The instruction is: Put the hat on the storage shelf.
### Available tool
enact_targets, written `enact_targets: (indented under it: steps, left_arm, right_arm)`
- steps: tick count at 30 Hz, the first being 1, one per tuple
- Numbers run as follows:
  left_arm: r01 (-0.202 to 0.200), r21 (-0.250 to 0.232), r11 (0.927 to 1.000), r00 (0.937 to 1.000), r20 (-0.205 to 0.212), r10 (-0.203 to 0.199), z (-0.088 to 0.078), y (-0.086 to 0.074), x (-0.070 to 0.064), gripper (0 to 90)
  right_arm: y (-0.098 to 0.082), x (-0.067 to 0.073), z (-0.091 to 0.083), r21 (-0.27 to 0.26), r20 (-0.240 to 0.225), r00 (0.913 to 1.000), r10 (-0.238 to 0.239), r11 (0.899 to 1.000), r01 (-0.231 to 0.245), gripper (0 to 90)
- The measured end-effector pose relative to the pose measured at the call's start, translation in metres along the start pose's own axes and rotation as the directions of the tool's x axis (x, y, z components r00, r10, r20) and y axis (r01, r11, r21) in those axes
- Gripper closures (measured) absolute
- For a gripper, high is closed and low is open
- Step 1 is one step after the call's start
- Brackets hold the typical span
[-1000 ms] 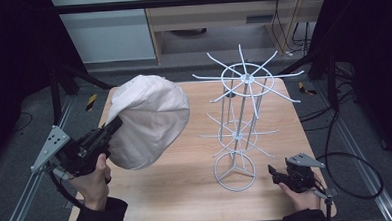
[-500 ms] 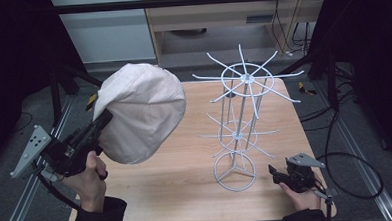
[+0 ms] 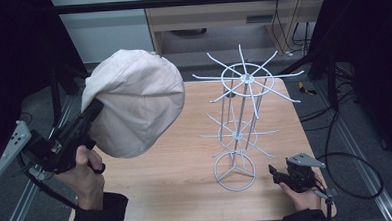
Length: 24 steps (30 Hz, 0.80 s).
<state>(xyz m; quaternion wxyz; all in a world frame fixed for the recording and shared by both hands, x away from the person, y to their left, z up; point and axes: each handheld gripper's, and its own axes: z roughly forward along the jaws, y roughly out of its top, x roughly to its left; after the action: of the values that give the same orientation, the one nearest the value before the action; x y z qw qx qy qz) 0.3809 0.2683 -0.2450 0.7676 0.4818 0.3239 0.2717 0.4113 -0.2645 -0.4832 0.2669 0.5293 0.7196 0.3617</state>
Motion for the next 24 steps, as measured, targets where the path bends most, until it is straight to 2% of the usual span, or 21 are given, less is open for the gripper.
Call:
enact_targets:
  steps: [7,11,15,18,24]
  left_arm:
    - [-0.012,-0.029,0.9995,0.9994,0.032,0.013,0.006,0.011,-0.010,87.4]
    - [-0.003,-0.041,0.9992,0.9989,0.046,0.005,0.011,0.015,-0.015,87.4]
    - [0.016,-0.044,0.9989,0.9976,0.068,-0.013,0.020,0.016,-0.019,87.4]
    - [0.010,-0.037,0.9993,0.9969,0.078,-0.007,0.026,0.016,-0.023,87.5]
    - [0.022,-0.021,0.9996,0.9957,0.091,-0.020,0.040,0.013,-0.027,87.4]
  right_arm:
    - [0.000,0.000,0.000,0.000,0.002,1.0000,0.000,1.000,0.000,31.0]
    - [0.000,0.000,0.000,0.000,0.001,1.0000,0.000,1.000,0.000,31.0]
    - [0.000,0.000,0.000,0.000,0.000,1.0000,0.001,1.000,-0.001,31.0]
    - [0.000,0.000,-0.001,0.001,-0.004,0.9999,0.010,1.000,-0.010,31.0]
    - [0.000,0.000,-0.001,0.000,-0.008,0.9999,0.013,1.000,-0.013,31.0]
